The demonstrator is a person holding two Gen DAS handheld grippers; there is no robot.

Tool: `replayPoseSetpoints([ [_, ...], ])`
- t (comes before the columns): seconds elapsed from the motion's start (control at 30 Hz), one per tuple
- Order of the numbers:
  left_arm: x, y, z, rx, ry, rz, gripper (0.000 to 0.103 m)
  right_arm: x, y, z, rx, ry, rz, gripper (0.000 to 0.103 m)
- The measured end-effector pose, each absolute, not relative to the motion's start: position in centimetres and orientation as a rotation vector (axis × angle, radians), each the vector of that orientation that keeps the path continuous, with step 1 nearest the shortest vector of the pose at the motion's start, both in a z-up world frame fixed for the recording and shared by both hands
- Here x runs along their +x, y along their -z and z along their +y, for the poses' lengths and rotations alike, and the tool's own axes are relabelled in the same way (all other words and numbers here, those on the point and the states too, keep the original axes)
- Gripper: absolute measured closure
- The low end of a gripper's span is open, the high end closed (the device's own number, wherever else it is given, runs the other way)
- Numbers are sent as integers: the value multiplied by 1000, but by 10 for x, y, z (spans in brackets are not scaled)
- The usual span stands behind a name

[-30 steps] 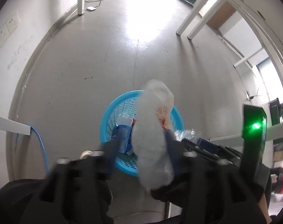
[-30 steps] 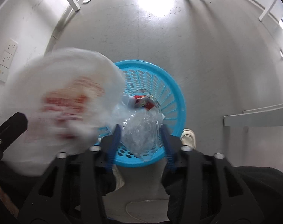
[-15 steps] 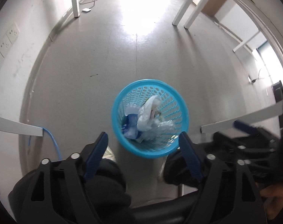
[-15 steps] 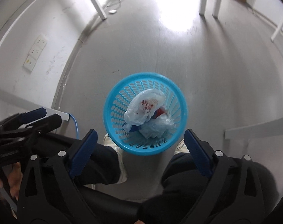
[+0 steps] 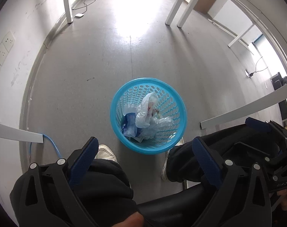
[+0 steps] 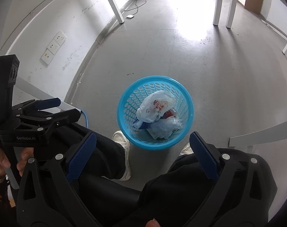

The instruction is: Collect trash

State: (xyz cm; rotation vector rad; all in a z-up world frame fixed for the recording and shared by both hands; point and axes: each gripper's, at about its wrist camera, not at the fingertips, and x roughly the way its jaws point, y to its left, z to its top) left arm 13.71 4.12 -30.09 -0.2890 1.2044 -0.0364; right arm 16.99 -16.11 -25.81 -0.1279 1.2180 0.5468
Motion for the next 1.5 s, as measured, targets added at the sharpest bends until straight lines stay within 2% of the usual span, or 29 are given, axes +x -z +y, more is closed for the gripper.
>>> replayPoseSetpoints([
  [1.5, 143, 304, 36, -275, 57, 1226, 6, 184, 279, -163, -56, -547, 1306, 9],
])
